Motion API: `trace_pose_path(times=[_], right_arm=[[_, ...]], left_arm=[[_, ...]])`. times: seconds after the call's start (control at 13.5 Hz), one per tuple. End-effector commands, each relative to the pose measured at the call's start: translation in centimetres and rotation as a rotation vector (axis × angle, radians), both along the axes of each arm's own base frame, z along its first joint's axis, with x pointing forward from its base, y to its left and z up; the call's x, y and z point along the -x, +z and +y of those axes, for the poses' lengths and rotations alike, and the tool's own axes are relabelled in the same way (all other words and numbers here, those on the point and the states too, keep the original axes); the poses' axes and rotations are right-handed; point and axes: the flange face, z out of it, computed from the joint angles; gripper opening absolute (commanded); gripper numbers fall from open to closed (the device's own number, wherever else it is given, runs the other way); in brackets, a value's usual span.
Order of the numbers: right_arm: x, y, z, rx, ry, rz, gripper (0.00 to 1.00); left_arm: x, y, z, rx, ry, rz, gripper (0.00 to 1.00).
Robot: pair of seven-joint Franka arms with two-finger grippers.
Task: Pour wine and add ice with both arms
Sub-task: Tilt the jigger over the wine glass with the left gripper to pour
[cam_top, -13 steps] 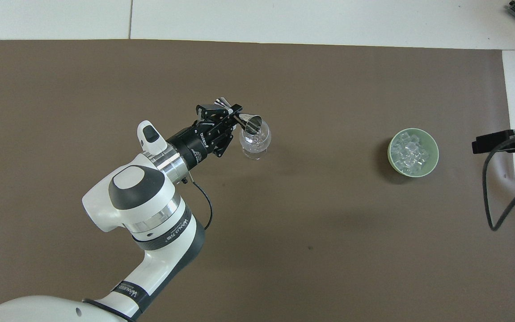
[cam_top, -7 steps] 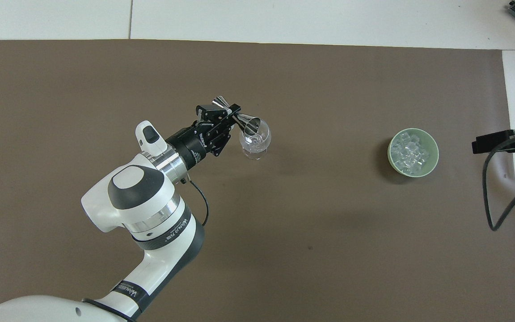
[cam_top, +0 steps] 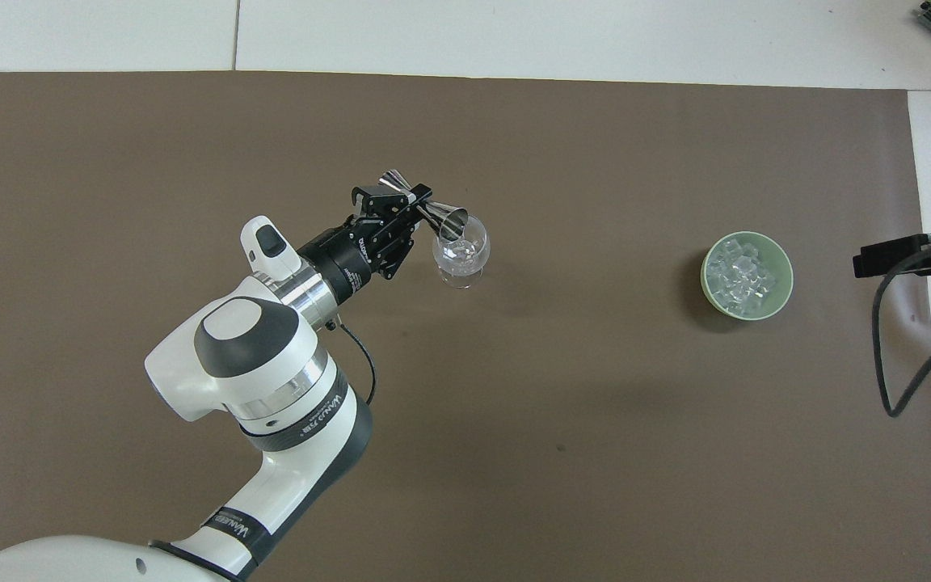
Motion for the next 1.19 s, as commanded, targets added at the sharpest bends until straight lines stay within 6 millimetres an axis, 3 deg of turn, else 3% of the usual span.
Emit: trace_pose_path(times=[0.0, 1.11], right_arm=[[0.03, 0.12, 0.02, -0.012, -0.019, 0.014, 1.0], [0.03, 0.12, 0.02, -0.012, -0.019, 0.014, 1.0]], left_arm=[[0.13, 0.89, -0.17, -0.021, 0.007, -0.015, 0.0], [-0.09, 1.88, -0.15, -0.147, 0.002, -0.105, 0.0]])
